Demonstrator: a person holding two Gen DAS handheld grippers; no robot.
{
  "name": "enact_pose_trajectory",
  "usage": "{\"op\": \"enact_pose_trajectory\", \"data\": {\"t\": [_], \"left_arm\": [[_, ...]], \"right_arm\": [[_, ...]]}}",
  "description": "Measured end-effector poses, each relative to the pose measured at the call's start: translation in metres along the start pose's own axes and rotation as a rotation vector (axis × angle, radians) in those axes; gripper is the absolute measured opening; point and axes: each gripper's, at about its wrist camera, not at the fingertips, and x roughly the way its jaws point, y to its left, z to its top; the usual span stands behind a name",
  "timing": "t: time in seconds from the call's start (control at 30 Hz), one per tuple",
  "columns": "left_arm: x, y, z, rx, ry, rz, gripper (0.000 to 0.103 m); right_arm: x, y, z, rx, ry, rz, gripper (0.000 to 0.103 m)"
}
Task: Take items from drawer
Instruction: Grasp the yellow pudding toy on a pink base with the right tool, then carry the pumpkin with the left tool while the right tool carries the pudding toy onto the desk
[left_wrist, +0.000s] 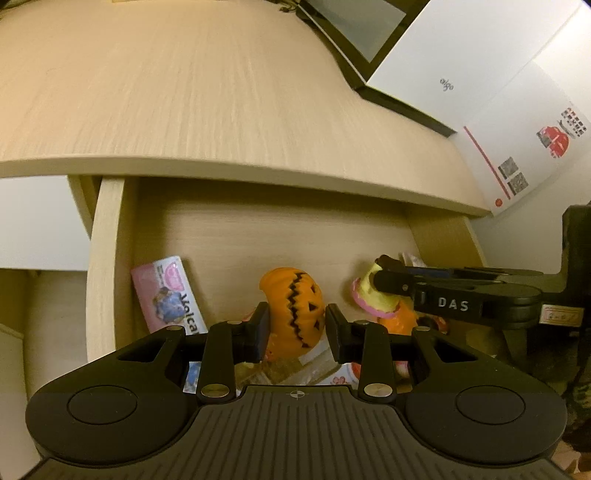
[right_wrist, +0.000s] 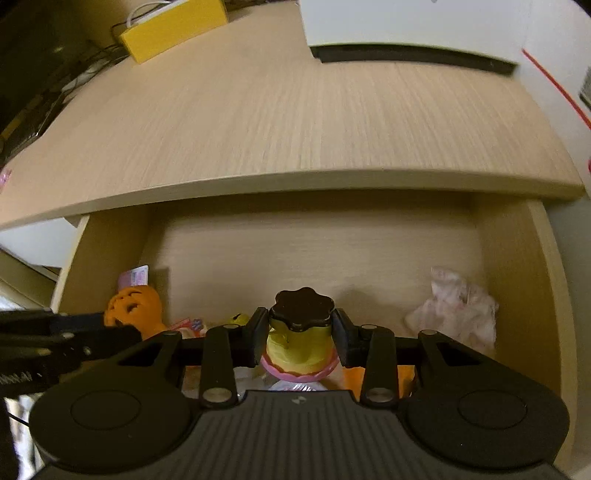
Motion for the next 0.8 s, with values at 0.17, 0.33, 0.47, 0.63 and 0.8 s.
{"op": "enact_pose_trajectory", "data": {"t": [0.17,0.33,0.47,0.63,0.8], "left_arm": [[-0.013,-0.006,0.008,0.042,-0.005,-0.026,0.036],[-0.027,-0.029,0.038,0.107,-0.063,-0.101,0.036],[-0.024,-0.052,0.084,0.165,-0.134,-0.133,0.036],[0.018,-0.073,0.138,0.193,-0.173,-0.153,0.036],[0.063,-0.073,0.162,0.184,-0.177,-0.106,0.036]], "right_arm": [[-0.007,0.003,0.018,-0.009,-0.01,0.006,0.036],[-0.05,0.002,0.031,0.012,-0.084,0.037,0.036],[-0.076,-0.007,0.059,0.054,-0.192,0.028,0.036],[-0.066,-0.025,0.102,0.068,-0.315,-0.02,0.037],[-0.028,-0.04,0.136,0.058,-0.379,-0.092,0.037]]}}
